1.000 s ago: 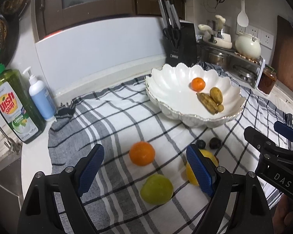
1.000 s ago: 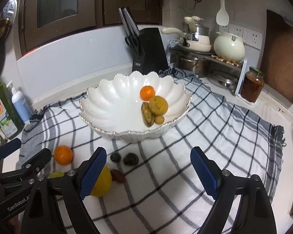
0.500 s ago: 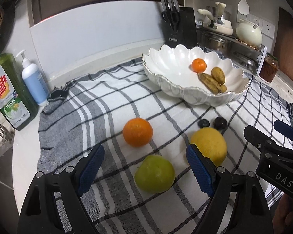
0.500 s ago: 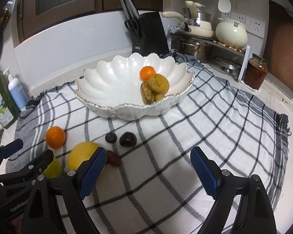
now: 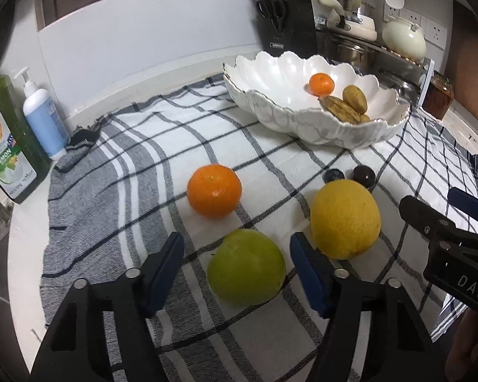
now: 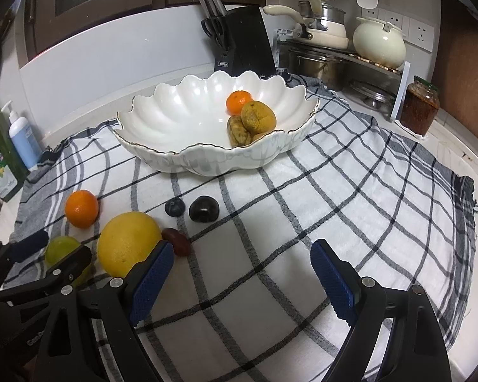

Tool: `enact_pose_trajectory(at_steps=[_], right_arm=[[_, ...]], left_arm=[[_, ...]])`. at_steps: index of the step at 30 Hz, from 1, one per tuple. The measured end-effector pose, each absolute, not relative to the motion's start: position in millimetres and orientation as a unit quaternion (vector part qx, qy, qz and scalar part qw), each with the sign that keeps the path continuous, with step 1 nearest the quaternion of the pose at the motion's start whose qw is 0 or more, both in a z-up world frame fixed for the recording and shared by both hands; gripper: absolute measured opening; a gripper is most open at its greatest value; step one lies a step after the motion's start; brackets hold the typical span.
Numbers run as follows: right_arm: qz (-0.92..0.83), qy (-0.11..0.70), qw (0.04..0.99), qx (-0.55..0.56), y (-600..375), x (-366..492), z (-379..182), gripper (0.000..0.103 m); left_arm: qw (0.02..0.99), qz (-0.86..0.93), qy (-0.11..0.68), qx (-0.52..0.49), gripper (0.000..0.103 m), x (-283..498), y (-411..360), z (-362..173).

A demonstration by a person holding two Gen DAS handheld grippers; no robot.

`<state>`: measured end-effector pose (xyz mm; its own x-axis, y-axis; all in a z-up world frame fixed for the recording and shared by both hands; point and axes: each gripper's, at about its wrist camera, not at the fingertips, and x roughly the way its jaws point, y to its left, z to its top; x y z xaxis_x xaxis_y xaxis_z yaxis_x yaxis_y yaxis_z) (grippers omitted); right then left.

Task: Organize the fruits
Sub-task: 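Grasp the green apple with the left tool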

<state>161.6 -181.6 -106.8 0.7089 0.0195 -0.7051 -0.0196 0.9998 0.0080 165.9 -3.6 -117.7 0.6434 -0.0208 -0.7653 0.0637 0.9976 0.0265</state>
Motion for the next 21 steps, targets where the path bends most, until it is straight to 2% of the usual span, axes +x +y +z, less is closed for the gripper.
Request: enact_pose_trajectory(at_steps=[5,7,21], right_arm=[[0.01,0.384,0.923,-0.002,-182.6,162.2,-109.4,0.088],[0.01,0.385,0.923,-0.002,-182.7,162.8,-109.5,0.088],[0.021,0.382,0.924,-0.001,-181.2,160.1,-106.0,0.088]], left_arm=[[0.902,-0.029,0.429,0.027,0.057,168.0,-6.0,-124.8],[0.901,-0.032,0.432,0.027,0.048,168.7,-6.9,-126.8],[0.902,-0.033,0.43,0.017,0.048,163.7,-2.9,-123.7]])
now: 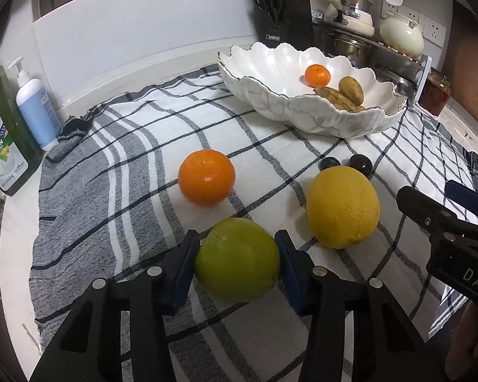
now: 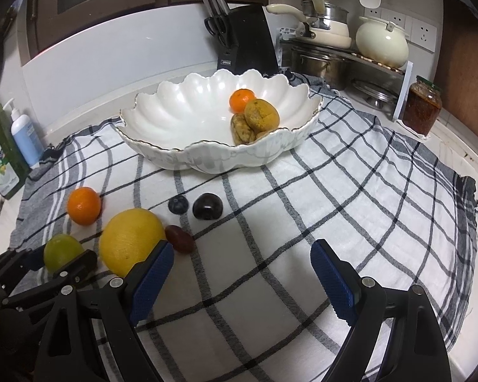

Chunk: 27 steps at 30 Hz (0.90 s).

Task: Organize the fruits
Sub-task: 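Grasp the green apple with the left tool, then grasp the yellow grapefruit with the right tool while the left tool holds the apple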

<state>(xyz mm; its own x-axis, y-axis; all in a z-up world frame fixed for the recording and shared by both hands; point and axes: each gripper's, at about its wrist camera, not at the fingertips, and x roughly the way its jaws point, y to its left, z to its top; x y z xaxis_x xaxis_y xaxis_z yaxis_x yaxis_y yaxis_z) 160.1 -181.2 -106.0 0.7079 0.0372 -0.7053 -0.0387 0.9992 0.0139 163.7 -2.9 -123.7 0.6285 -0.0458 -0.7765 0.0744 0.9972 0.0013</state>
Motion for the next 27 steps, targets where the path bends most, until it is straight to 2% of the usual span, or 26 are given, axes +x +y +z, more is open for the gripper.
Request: enact_pose_trajectory(at_steps=[12,23,27], right_arm=[[0.064,0.371,0.927,-0.004,-153,154,-99,0.088],[0.083,0.377,0.921,-0.039,-111,165,-112,0.088],[0.082,0.382,0.919,-0.051,-102,171,-119,0.083]], left_arm=[[0.912,-0.016,0.41,0.004,0.048,148,24,-104],[0.911,0.022,0.41,-0.016,0.048,141,66,-107],[0.911,0.028,0.411,-0.02,0.048,141,74,-108]])
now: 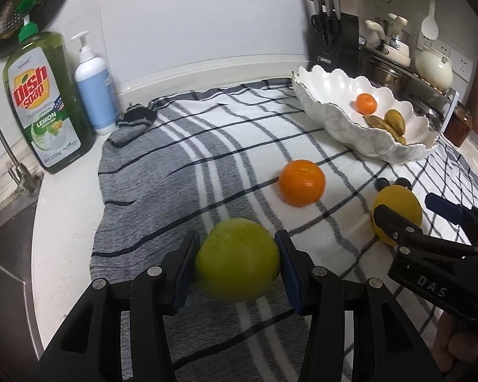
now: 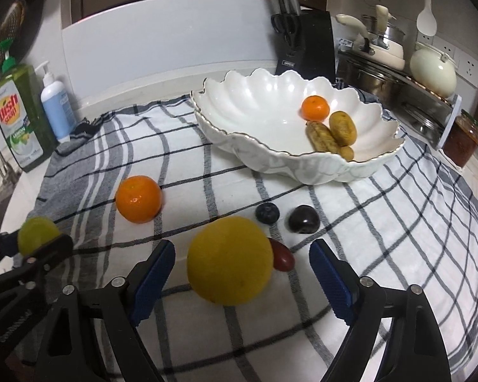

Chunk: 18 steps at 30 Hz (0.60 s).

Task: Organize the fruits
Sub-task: 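Grasp the yellow grapefruit with the right tool while the left tool holds the apple, then carry the apple with the left tool and grapefruit with the right tool over the bowl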

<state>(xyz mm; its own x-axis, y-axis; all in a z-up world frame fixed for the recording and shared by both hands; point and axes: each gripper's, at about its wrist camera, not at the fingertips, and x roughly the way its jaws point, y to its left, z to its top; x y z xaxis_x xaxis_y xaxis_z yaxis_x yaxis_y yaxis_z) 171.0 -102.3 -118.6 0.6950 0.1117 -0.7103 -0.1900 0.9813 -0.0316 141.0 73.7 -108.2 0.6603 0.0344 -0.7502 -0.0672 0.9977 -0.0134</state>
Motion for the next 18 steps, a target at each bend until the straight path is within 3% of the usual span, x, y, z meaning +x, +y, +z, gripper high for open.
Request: enact_pose_trajectory(at_steps=[4,9,18], right_arm=[[0.088,0.393,0.914,-0.054,-97.2,176.2,-126.4,0.068],[0.089,0.386,0.916,-0.063,-93.4,176.3,-128.5,0.057],[0.098,0.391,0.914,-0.05,-95.1,175.0,-126.0,0.056]], left_arm=[[0.909,0.027,0.415,-0.023,0.048,142.6,75.4,-111.2],[0.909,0.026,0.416,-0.023,0.048,143.1,75.2,-112.5],[0.911,0.025,0.411,-0.021,0.048,141.7,71.8,-106.9]])
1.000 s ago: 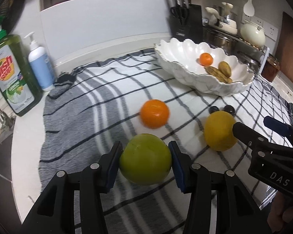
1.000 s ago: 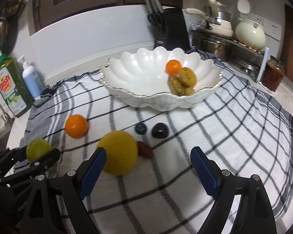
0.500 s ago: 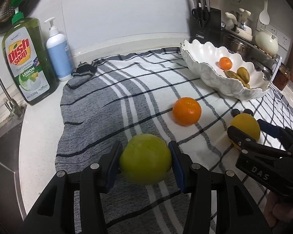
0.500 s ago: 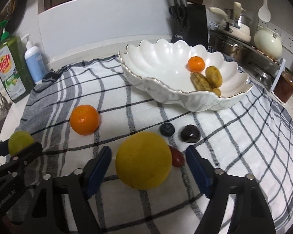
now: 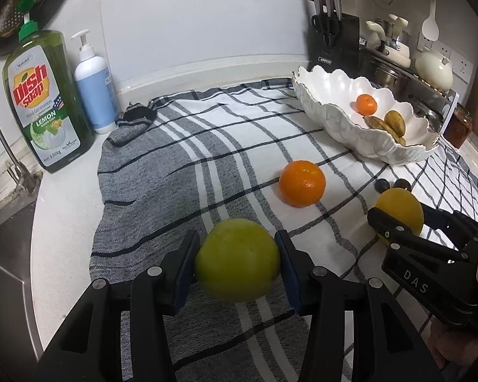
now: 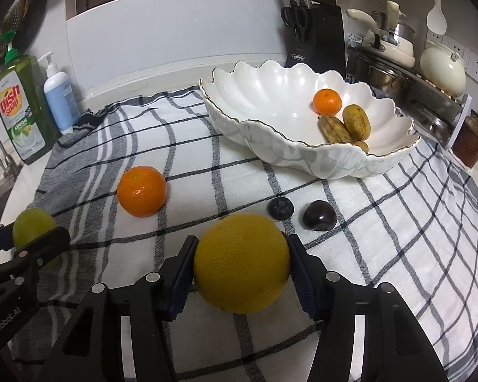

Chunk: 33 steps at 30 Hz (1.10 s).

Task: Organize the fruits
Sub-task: 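Carry the apple with the left tool and grapefruit with the right tool over the bowl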

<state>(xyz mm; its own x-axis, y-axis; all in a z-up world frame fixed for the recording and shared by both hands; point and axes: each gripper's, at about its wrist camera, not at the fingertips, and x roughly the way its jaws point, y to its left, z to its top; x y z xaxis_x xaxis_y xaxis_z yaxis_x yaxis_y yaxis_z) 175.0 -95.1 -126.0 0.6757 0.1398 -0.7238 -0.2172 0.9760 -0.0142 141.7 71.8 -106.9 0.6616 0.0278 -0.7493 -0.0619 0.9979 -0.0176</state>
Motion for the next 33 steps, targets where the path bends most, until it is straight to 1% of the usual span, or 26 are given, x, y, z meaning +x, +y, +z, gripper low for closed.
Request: enact_pose_trajectory(at_steps=[19,33], right_arm=[[0.101,0.365,0.925,-0.015,-124,169,-97,0.056],[0.081,0.34,0.937,0.002,-156,180,-68,0.056]], left_arm=[[0.921,0.005,0.39,-0.006,0.048,148,45,-81],[0.93,-0.023,0.366,0.006,0.048,175,17,-55]])
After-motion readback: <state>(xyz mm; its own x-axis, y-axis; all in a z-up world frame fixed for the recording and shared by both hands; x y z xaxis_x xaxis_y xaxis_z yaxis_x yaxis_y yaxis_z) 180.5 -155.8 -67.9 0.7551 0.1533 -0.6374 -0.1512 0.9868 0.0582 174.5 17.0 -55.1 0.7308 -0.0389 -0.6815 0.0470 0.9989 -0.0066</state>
